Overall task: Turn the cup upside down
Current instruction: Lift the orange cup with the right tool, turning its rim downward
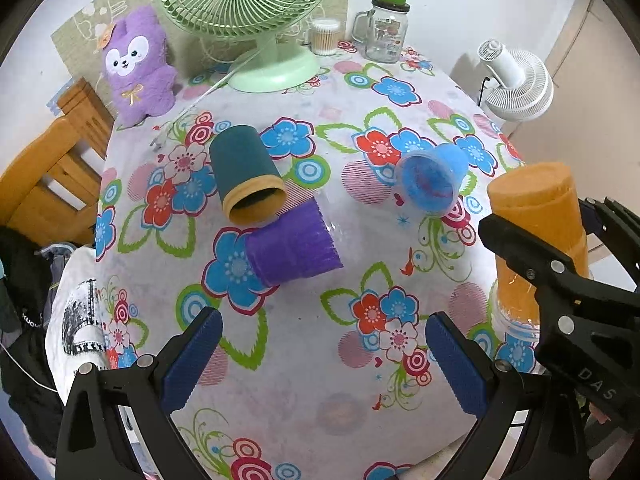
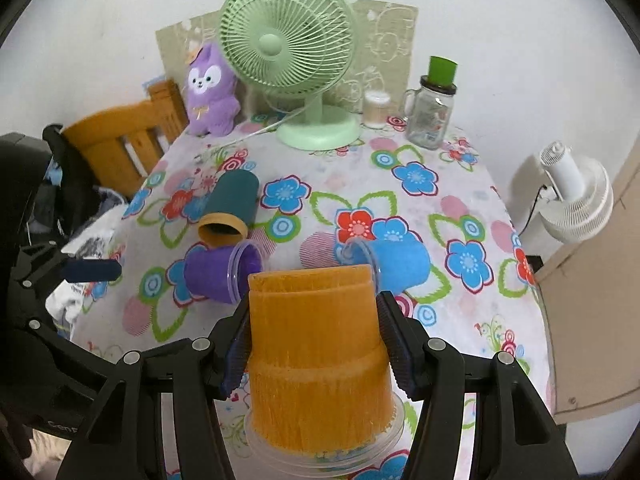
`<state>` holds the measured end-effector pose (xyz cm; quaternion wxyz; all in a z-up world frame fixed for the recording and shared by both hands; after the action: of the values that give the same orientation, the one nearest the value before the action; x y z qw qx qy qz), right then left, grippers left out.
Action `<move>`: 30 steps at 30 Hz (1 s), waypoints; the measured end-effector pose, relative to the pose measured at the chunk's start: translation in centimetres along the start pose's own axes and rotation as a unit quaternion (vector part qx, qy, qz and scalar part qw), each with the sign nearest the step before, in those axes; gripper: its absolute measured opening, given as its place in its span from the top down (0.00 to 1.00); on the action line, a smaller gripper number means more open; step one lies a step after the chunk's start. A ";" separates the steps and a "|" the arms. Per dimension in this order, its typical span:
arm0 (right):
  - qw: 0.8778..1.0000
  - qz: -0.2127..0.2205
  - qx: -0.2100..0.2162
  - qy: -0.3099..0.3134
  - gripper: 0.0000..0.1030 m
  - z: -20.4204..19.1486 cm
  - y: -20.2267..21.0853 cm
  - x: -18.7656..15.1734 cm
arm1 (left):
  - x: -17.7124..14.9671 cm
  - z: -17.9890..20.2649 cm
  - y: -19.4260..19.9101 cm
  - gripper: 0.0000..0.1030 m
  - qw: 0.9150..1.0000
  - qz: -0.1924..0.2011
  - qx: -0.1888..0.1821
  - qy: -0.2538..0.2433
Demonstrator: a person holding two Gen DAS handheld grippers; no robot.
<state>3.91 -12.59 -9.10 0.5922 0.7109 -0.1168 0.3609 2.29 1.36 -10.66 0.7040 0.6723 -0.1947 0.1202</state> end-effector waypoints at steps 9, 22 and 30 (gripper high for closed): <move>0.999 0.029 0.009 -0.042 0.40 2.0 0.4 -1.7 | -0.6 0.2 -0.7 0.02 0.998 -0.012 0.016 0.051; 0.994 0.093 0.007 -0.055 0.40 2.9 -3.3 -4.4 | -3.8 -0.7 -5.9 0.00 0.996 -0.006 0.027 0.088; 0.990 0.135 0.024 -0.041 0.40 0.5 -5.5 -5.1 | -5.0 -1.5 -7.4 0.00 0.995 0.011 0.033 0.090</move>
<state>3.71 -12.94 -16.62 0.5155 0.7170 -0.2271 0.4107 1.13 2.81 -19.53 0.6946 0.6797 -0.1339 0.1938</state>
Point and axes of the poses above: each gripper's, at about its wrist camera, not at the fingertips, and y roughly against the way its jaws point, z to its right, x to its top, the point moved 2 cm from there along -y, roughly the way its jaws point, and after that the axes turned 5 degrees about z, right-handed, at the moved point
